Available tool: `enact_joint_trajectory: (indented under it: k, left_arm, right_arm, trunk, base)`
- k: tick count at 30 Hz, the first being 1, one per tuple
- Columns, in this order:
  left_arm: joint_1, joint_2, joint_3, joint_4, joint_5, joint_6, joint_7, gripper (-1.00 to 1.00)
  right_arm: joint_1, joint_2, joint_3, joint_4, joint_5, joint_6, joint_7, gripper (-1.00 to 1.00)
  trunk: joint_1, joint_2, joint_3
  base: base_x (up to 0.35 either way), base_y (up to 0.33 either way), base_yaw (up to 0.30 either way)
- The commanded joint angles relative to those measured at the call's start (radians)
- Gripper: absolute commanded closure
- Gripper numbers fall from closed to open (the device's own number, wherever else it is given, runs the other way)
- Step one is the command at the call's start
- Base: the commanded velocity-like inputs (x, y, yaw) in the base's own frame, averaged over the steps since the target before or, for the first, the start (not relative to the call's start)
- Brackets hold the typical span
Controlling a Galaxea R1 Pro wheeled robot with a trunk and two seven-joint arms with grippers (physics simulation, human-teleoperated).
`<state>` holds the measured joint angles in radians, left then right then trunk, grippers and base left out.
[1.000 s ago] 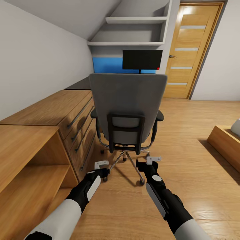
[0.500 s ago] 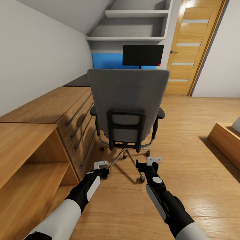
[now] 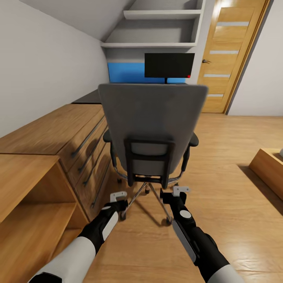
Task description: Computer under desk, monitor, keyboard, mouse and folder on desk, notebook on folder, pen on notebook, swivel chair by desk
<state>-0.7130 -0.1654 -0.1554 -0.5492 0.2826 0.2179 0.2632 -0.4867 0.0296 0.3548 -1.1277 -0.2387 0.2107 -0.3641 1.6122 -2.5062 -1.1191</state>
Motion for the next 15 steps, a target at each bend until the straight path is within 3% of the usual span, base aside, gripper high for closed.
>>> enact_joint_trajectory:
  k: [1,8,12,15]
  left_arm:
    - [0.000,0.001,-0.007,0.003,0.010,0.003,0.009,-1.00]
    - [0.000,-0.001,-0.015,0.032,0.007,-0.004,0.010,-1.00]
    - [0.000,-0.001,-0.016,0.039,0.006,-0.037,0.010,-1.00]
    - [0.000,0.000,-0.017,0.075,0.005,-0.111,0.010,-1.00]
  right_arm:
    - [0.000,0.000,0.003,-0.001,-0.006,0.004,-0.008,-1.00]
    - [0.002,-0.002,0.003,-0.001,0.010,0.003,-0.007,-1.00]
    - [0.015,-0.001,0.003,0.000,0.030,-0.016,-0.005,-1.00]
    - [0.020,-0.002,0.003,-0.001,0.035,-0.034,-0.004,-1.00]
  trunk:
    - [0.000,0.000,-0.001]
    - [0.000,0.000,-0.001]
    - [0.000,0.000,-0.001]
    - [0.000,0.000,0.000]
  base:
    - [0.311,-0.026,0.000]
    - [0.296,-0.030,0.000]
    - [0.083,-0.005,-0.001]
    - [0.019,-0.001,-0.049]
